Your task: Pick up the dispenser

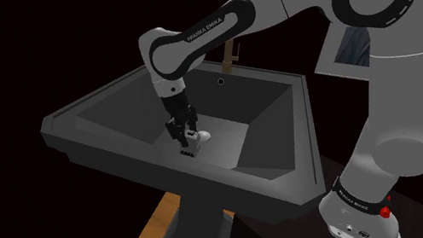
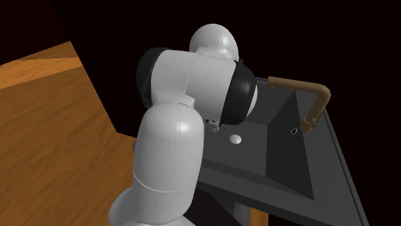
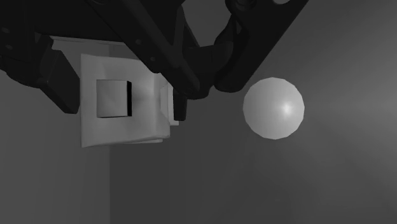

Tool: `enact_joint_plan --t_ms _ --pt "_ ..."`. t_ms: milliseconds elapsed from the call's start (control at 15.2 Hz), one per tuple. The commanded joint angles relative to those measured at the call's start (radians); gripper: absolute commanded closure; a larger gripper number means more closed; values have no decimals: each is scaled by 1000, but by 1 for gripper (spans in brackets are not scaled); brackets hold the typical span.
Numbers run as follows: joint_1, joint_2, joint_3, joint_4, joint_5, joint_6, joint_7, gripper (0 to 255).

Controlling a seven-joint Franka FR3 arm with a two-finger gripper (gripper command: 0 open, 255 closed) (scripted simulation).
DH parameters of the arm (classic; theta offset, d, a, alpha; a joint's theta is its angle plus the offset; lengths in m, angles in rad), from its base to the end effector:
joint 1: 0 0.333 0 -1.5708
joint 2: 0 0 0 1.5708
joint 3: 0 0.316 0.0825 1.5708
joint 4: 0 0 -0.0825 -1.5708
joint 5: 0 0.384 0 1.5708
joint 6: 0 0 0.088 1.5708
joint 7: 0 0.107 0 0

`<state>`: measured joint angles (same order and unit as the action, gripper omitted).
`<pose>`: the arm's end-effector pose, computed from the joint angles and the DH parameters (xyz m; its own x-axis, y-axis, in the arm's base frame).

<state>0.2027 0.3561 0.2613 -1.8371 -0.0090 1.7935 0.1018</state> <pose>0.5289 0.2551 0.3173 0.8585 0.3404 -0.3836 0.3511 -0.9353 -0.0440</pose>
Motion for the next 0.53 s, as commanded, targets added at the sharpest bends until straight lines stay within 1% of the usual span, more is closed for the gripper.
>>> enact_joint_plan --t_ms 0,396,462 --pt "0 1 -1 -1 -1 0 0 255" --pt "-1 0 -1 -6 -1 3 -1 255" --pt "-2 -7 0 -1 0 -8 -1 255"
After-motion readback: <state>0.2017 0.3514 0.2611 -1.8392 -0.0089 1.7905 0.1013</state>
